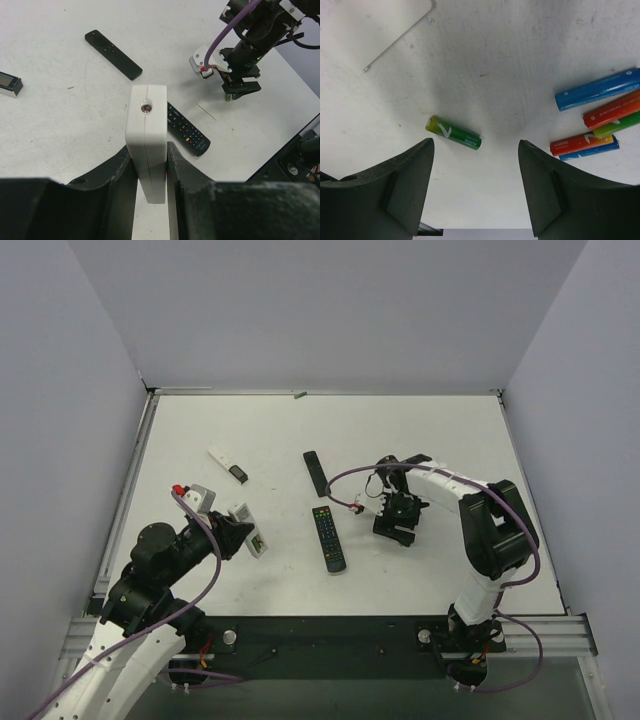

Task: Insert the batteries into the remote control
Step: Pick up the battery from the center of the board.

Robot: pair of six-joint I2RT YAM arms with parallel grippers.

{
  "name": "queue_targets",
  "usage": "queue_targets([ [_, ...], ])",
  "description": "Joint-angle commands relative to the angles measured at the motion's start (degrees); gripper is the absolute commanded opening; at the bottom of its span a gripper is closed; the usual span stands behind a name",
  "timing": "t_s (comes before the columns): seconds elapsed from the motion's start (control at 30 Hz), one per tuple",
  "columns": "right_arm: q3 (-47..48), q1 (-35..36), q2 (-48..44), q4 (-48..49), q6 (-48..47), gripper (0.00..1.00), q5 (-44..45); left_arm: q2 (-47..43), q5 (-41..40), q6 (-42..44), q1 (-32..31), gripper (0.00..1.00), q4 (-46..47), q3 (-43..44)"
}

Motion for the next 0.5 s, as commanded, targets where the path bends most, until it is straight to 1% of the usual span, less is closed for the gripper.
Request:
queue_targets([
  [0.0,-1.31,0.32,1.02,-0.38,-0.96,0.63,0.21,-0.19,0.62,0.72,-0.13,0.00,2.10,2.30],
  [0.1,-1.92,-0.03,1.99,0.42,-0.61,0.62,0.57,-0.19,1.05,0.64,-0.13,0.00,2.28,2.30],
  [0.3,-3.86,-1.08,2.17,2.44,0.62,0.54,0.39,0.07,1.23,0.73,-0.05,0.00,2.28,2.30],
  [0.4,-4.56,-1.17,1.38,2.53,0.97,0.47,0.39,-0.10,1.32,0.72,-0.05,0.00,2.37,2.30],
  [0.43,-5.00,-1.08,1.12,2.53,1.24,0.40,0.04,-0.10,1.32,0.72,-0.05,0.00,2.37,2.21],
  [0.47,-5.09,-1.00,0.68,2.53,1.59,0.37,-0.74,-0.10,1.32,0.72,-0.05,0.00,2.37,2.29],
])
